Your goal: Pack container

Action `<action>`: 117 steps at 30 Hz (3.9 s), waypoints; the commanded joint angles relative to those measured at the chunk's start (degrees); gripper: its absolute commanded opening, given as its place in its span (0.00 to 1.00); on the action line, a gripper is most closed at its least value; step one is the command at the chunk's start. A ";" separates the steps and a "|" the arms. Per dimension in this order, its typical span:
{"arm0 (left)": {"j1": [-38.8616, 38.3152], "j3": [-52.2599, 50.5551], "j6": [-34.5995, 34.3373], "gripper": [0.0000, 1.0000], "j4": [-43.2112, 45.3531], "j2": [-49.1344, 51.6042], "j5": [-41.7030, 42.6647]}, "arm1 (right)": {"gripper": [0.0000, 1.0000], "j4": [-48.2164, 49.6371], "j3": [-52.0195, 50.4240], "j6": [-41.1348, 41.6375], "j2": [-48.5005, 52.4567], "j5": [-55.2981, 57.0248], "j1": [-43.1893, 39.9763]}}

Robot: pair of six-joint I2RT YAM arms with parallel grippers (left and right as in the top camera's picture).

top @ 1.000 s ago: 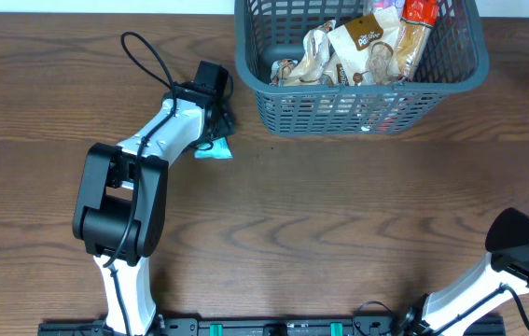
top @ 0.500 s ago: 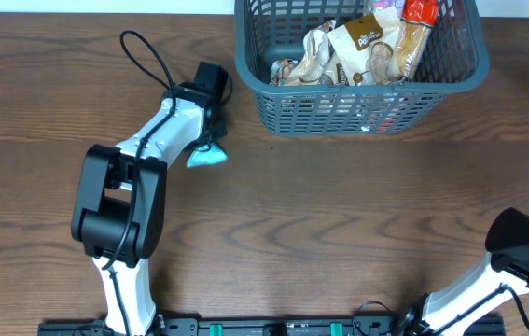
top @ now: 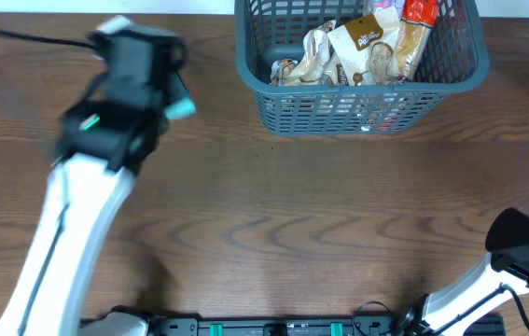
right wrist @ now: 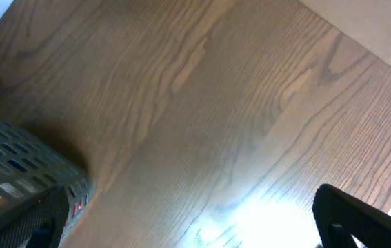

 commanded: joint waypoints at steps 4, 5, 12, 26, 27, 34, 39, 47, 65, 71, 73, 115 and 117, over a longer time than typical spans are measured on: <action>-3.17 7.04 -2.27 0.06 9.11 -2.60 1.18 | 0.99 0.15 -0.20 -0.57 -0.09 0.63 -0.83; -4.37 7.61 -2.29 0.06 11.89 -1.84 2.14 | 0.99 0.15 -0.20 -0.57 -0.09 0.63 -0.83; -13.88 9.22 -3.34 0.06 28.06 8.15 5.22 | 0.99 0.15 -0.20 -0.57 -0.09 0.63 -0.83; -18.82 9.38 -3.37 0.06 37.42 27.39 3.43 | 0.99 0.13 -0.20 -0.57 -0.09 0.63 -0.83; -18.82 9.38 -3.34 0.06 36.24 28.04 3.43 | 0.99 0.15 -0.20 -0.57 -0.09 0.63 -0.83; -18.75 9.38 -1.51 0.11 30.32 29.81 3.43 | 0.99 0.15 -0.20 -0.57 -0.09 0.63 -0.83; -18.75 9.38 -0.87 0.35 30.60 29.79 3.43 | 0.99 0.13 -0.20 -0.57 -0.09 0.63 -0.83; -18.75 9.81 3.61 0.61 31.89 29.20 3.45 | 0.99 0.15 -0.20 -0.57 -0.09 0.63 -0.83; -18.71 14.21 15.08 0.82 14.71 1.73 -9.31 | 0.99 0.13 -0.20 -0.57 -0.09 0.63 -0.83; -18.71 14.19 15.10 0.82 -3.39 -10.32 -9.22 | 0.99 0.15 -0.20 -0.57 -0.09 0.63 -0.83; -18.71 14.19 14.40 0.82 -8.98 -13.88 -9.22 | 0.99 0.15 -0.20 -0.57 -0.09 0.63 -0.83; -16.96 6.99 27.08 0.99 -41.48 -38.27 -3.85 | 0.99 0.15 -0.20 -0.57 -0.09 0.63 -0.83; -15.32 4.20 32.37 0.99 -36.72 -39.78 -0.79 | 0.99 0.15 -0.20 -0.57 -0.09 0.63 -0.83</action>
